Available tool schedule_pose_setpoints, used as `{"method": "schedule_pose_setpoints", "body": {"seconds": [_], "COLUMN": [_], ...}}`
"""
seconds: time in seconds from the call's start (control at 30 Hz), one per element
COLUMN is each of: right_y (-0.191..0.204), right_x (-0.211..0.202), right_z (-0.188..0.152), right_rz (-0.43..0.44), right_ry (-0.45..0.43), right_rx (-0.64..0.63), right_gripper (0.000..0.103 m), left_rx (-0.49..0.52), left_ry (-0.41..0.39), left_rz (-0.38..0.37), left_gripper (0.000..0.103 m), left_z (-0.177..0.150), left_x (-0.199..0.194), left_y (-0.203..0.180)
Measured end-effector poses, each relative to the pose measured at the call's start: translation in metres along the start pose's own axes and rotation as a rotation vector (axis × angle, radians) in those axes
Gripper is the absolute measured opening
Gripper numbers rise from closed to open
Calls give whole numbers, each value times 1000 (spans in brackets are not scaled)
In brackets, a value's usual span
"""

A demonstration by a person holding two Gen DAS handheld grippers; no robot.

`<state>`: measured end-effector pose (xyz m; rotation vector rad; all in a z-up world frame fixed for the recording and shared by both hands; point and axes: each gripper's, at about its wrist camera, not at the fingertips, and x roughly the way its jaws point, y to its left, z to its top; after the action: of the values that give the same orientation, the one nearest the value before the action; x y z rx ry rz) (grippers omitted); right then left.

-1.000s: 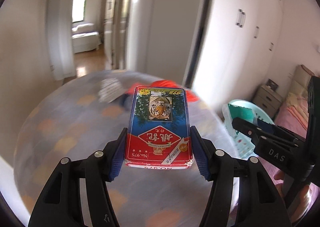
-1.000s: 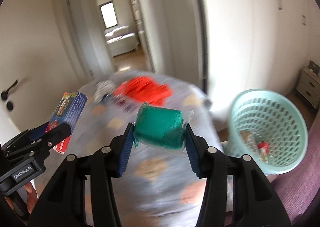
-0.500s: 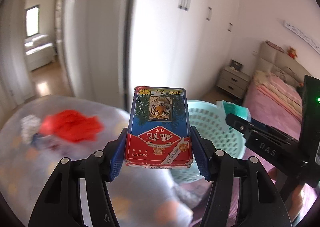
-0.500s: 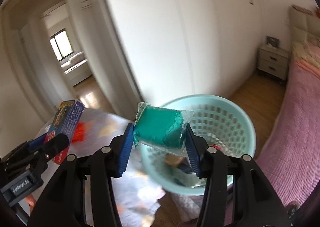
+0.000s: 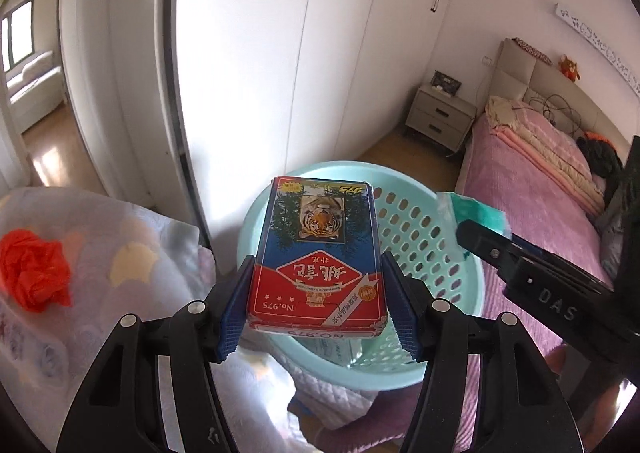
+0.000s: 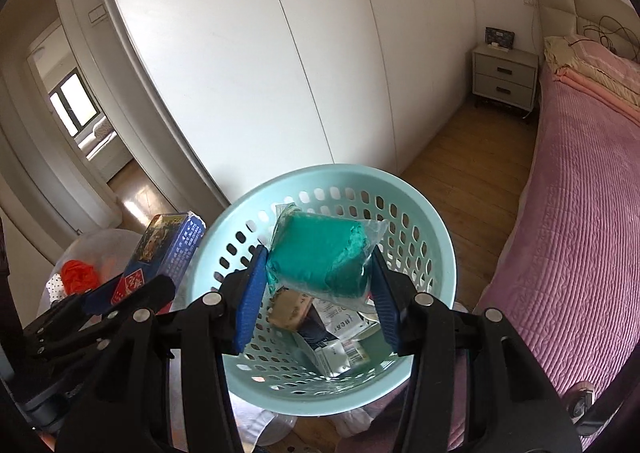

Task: Collect trash
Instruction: 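Carry the cigarette box and green packet over the teal basket and open both tools, then move both tools back toward the remaining items on the table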

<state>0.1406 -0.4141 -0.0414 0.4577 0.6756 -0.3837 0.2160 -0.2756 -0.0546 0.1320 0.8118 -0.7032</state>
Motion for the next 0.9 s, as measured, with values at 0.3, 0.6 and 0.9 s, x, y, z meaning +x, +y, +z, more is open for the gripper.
{"method": "schedule_pose_setpoints", "body": {"seconds": [0.3, 0.6, 0.9], "right_y": [-6, 17, 87], "right_x": [13, -6, -28], "right_z": [-1, -10, -22], "right_rz": [-14, 27, 137], "right_ry": [29, 0, -30], "right_rx": [14, -24, -169], "right_gripper": [57, 57, 57], "left_rx": [-40, -64, -168], "left_ry": [2, -55, -149], "left_rz": [8, 28, 156], "left_gripper": [69, 68, 68], "left_z": [-20, -45, -56], "left_x": [1, -40, -109], "left_y": [8, 20, 71]}}
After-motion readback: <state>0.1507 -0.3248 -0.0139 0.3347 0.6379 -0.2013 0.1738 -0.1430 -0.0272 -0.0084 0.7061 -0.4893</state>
